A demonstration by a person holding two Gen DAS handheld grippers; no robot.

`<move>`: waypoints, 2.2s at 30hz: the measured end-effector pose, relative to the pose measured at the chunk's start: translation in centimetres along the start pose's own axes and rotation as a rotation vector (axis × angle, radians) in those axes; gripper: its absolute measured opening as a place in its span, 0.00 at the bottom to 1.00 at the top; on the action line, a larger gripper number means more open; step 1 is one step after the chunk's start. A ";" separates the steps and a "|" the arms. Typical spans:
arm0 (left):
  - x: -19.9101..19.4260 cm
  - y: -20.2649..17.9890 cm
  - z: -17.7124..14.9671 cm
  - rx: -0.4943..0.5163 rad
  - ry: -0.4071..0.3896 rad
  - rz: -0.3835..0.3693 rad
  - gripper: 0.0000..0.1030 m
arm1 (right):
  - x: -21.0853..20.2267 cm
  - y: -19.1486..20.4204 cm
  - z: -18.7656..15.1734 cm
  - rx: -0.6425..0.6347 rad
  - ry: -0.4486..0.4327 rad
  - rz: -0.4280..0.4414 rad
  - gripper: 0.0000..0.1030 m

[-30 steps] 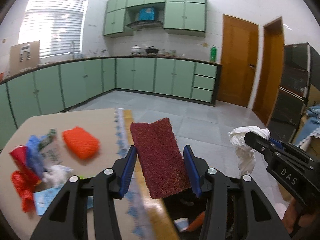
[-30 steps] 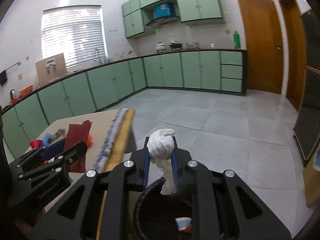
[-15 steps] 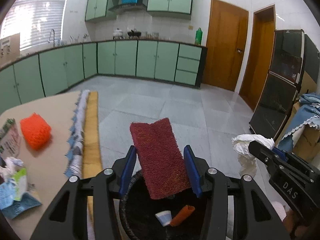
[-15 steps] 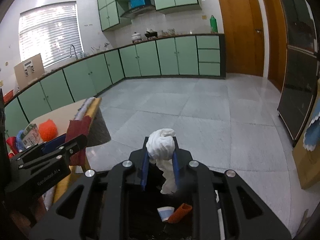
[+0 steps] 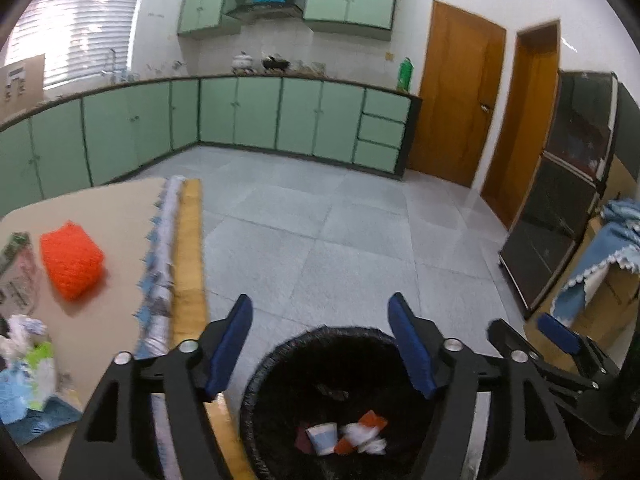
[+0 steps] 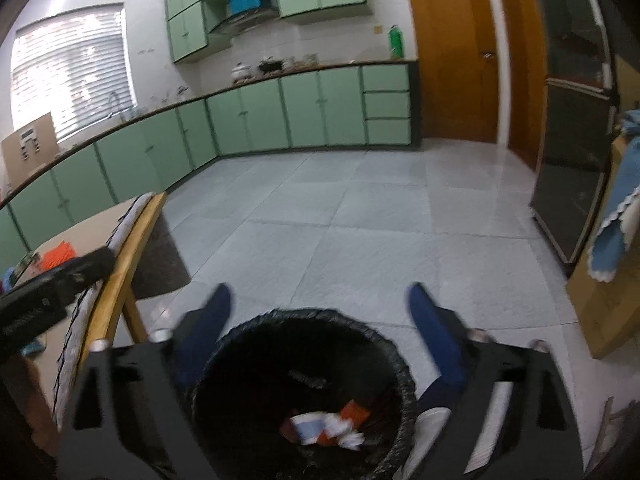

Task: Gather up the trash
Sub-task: 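Carry the pad and tissue over the bin and open both grippers, then move both tools back over the table of trash, then grasp the red plastic bag with the left gripper and lift it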

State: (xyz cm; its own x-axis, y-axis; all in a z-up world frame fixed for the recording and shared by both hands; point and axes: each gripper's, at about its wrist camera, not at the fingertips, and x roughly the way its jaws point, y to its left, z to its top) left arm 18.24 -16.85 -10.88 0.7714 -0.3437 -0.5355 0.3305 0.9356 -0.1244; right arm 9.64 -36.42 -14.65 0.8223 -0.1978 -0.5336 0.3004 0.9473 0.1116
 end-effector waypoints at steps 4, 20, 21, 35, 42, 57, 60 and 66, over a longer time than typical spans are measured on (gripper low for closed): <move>-2.2 1.6 0.7 -0.003 -0.049 0.042 0.78 | -0.7 0.7 0.4 -0.009 -0.023 0.000 0.95; -14.0 15.4 -0.3 -0.123 -0.143 0.361 0.85 | -4.1 12.6 2.3 -0.121 -0.047 0.290 0.95; -14.8 16.5 -0.6 -0.130 -0.145 0.395 0.85 | -4.3 13.7 2.2 -0.137 -0.043 0.311 0.95; -18.5 24.1 -6.0 -0.217 -0.080 0.582 0.85 | -5.8 23.6 -0.5 -0.262 0.004 0.442 0.95; -17.6 25.7 -7.7 -0.239 -0.041 0.582 0.85 | -5.0 25.2 -1.9 -0.282 0.017 0.433 0.95; -13.2 28.0 -7.9 -0.259 0.019 0.533 0.66 | -3.7 27.4 -1.6 -0.308 0.021 0.447 0.95; -12.6 28.4 -8.3 -0.275 0.039 0.498 0.44 | -3.7 28.0 -1.5 -0.323 0.016 0.454 0.95; -13.6 28.7 -8.4 -0.287 0.021 0.482 0.34 | -4.0 29.5 -1.3 -0.339 0.006 0.502 0.95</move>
State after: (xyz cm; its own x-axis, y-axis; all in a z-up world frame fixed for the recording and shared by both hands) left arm 12.64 15.32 -14.16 0.7866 0.1268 -0.6043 -0.2199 0.9720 -0.0823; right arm 14.57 -7.31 -10.30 0.8203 0.2946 -0.4902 -0.2954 0.9522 0.0780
